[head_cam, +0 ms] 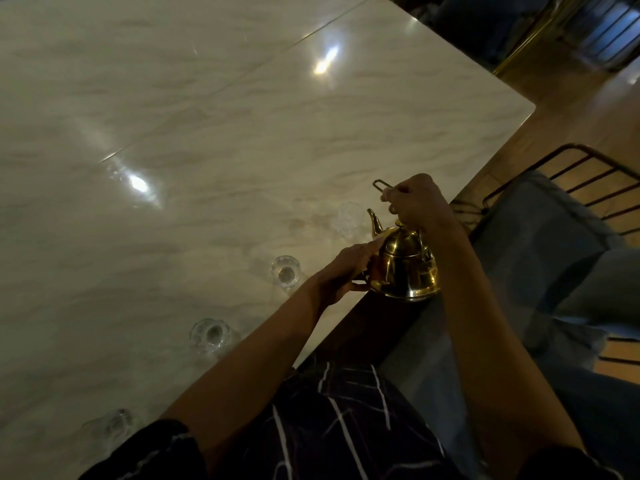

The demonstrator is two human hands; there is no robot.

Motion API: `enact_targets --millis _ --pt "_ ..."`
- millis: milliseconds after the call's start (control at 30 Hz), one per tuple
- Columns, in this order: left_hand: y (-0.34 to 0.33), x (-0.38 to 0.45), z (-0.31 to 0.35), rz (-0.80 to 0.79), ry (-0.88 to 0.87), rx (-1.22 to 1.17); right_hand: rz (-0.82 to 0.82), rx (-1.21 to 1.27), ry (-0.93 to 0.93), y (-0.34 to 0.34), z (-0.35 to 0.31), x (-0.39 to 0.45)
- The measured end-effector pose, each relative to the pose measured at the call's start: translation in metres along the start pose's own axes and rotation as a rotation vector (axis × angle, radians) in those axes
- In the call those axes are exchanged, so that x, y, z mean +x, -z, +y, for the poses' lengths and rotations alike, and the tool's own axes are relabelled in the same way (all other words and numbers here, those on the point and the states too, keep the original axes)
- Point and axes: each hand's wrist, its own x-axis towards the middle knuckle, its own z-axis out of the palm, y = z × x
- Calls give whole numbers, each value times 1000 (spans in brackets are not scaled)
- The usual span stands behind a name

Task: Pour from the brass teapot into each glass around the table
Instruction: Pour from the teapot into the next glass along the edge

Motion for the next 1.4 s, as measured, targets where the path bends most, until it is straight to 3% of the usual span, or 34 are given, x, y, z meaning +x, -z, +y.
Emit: enact_targets --millis 1400 --pt "-7 0 3 21 2 -38 -11 9 28 5 -2 0"
